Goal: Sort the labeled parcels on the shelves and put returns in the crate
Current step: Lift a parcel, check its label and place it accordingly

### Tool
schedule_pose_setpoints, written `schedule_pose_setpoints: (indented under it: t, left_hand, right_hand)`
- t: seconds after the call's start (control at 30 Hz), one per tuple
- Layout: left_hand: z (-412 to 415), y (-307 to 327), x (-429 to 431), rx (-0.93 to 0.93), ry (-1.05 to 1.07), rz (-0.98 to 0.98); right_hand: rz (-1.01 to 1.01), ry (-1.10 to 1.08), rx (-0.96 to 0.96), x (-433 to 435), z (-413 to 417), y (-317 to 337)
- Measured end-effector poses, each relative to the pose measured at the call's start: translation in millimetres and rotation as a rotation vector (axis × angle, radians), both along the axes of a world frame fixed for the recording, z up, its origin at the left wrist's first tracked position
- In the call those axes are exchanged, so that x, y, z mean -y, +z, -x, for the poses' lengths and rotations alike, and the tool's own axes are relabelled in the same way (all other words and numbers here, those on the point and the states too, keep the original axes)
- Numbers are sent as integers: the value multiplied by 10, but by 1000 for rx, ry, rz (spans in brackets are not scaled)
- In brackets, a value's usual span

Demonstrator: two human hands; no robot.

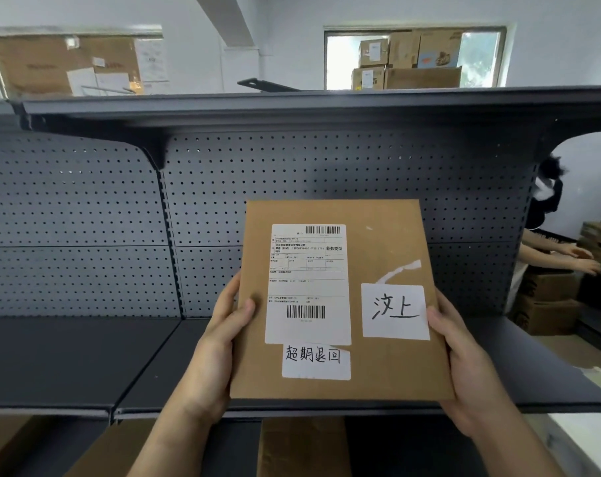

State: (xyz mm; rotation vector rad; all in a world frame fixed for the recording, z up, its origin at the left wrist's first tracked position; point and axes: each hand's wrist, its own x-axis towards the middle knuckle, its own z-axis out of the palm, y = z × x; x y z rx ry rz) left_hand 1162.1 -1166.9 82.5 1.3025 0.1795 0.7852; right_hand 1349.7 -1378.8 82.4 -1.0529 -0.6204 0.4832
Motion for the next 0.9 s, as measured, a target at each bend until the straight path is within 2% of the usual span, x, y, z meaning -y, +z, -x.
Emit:
schedule_pose_setpoints:
  t: [0.23, 0.43, 0.63, 0.9]
  left_hand:
    - [-78, -165, 199, 31, 53, 49]
    - [170, -174, 224, 36, 234, 41]
    - [1111, -187, 204, 6, 554, 17]
    - [2849, -312, 287, 27, 1039, 92]
  right_hand:
    - [1, 29, -16, 137, -146, -28]
    - [21, 134, -20, -154, -198, -90]
    - [71, 464, -97, -974, 275, -228]
    - [111, 923, -73, -2147, 1924, -349]
